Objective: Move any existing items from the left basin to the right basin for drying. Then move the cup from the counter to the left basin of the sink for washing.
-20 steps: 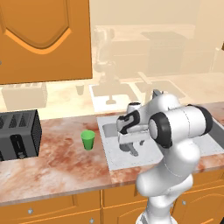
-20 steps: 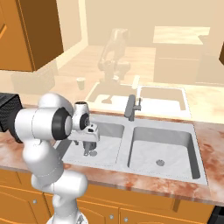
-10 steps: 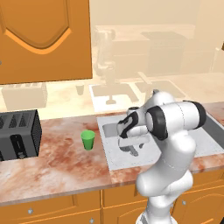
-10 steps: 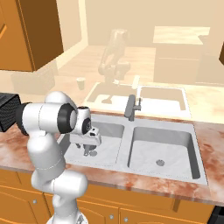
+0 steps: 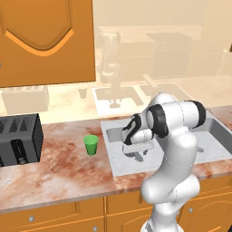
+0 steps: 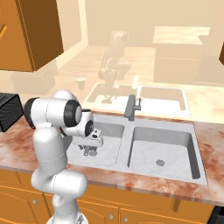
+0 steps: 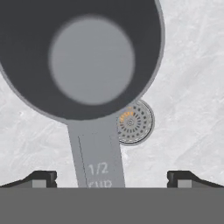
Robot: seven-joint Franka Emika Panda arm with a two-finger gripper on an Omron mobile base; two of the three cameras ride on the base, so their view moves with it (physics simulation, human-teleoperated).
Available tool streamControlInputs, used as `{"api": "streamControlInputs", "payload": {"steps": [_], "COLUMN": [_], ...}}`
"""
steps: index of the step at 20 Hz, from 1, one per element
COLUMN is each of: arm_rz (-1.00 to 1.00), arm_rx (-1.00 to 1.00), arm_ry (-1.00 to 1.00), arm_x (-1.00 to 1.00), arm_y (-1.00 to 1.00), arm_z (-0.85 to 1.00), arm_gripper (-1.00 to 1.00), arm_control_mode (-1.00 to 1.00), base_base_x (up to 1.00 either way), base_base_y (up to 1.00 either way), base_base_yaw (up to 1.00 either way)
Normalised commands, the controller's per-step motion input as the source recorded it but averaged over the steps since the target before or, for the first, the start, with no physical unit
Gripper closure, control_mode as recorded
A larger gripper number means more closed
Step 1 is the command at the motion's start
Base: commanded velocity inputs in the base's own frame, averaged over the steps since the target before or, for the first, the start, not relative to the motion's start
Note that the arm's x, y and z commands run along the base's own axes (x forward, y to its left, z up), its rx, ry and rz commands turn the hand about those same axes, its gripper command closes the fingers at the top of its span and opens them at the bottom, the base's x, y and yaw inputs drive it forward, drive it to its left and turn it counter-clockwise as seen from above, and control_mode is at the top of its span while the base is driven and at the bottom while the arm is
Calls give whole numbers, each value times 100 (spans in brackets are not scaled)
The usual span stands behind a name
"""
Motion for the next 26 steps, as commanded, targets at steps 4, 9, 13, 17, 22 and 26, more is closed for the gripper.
{"api": "streamControlInputs", "payload": {"steps": [4,9,13,17,22,26], "arm_rz": [0,0,0,0,0,-1], "arm_rx": [0,0,0,0,0,0], "arm_ry": [0,0,0,3,0,0], "arm_x": [4,6,5,2,0,-1], "arm_y": [0,0,0,0,0,-12], "arm_z": [-18,-16,-11,0,0,21], "arm_gripper": [-100,-100,100,100,100,100], "arm_control_mode": [-100,-100,-100,-100,-100,-100], "base_base_x": [0,0,0,0,0,0], "base_base_y": [0,0,0,0,0,0], "base_base_yaw": [0,0,0,0,0,0]}}
